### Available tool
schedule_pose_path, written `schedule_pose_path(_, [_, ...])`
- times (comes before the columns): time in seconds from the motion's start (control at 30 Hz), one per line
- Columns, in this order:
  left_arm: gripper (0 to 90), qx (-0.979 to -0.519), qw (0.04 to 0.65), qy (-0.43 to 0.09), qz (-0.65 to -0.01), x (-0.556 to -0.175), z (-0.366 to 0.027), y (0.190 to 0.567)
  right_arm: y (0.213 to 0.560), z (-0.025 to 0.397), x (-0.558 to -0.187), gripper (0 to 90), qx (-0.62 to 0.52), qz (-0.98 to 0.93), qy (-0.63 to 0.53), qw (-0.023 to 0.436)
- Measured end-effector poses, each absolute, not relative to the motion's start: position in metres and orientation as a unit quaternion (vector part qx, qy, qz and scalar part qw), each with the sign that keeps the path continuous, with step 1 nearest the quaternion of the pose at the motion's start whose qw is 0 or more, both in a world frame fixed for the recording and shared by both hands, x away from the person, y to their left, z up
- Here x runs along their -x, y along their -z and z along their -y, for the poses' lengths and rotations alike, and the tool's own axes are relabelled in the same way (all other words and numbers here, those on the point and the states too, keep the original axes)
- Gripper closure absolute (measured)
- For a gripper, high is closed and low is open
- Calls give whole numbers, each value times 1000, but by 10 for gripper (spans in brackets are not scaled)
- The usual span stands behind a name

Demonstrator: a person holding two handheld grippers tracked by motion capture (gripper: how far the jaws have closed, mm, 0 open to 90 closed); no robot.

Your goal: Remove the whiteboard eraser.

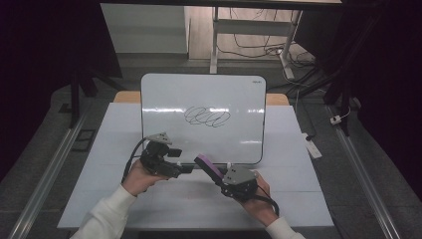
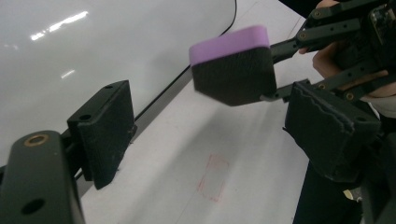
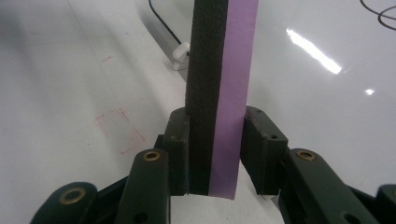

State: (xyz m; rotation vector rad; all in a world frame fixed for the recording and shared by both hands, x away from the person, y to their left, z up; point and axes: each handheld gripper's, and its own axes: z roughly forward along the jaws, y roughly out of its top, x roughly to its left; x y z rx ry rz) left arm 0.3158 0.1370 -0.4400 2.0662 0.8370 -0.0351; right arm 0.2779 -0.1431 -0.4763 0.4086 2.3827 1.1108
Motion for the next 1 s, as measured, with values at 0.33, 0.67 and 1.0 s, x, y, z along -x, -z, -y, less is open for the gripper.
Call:
schedule_pose_path(0.33, [182,-845,431,36,-316,-322,-118,445,479,137,-272,643,-119,-876,-391,258])
schedule_pose_path(0.67, [237,-847,425,57,-315,-326,-115,454,482,131,-266,643,-100,-872,-385,284])
schedule_pose_path(1.0, [370,-848,424,71,-309,-326,-113,458,484,129,-263,641,-91,-873,-375,299])
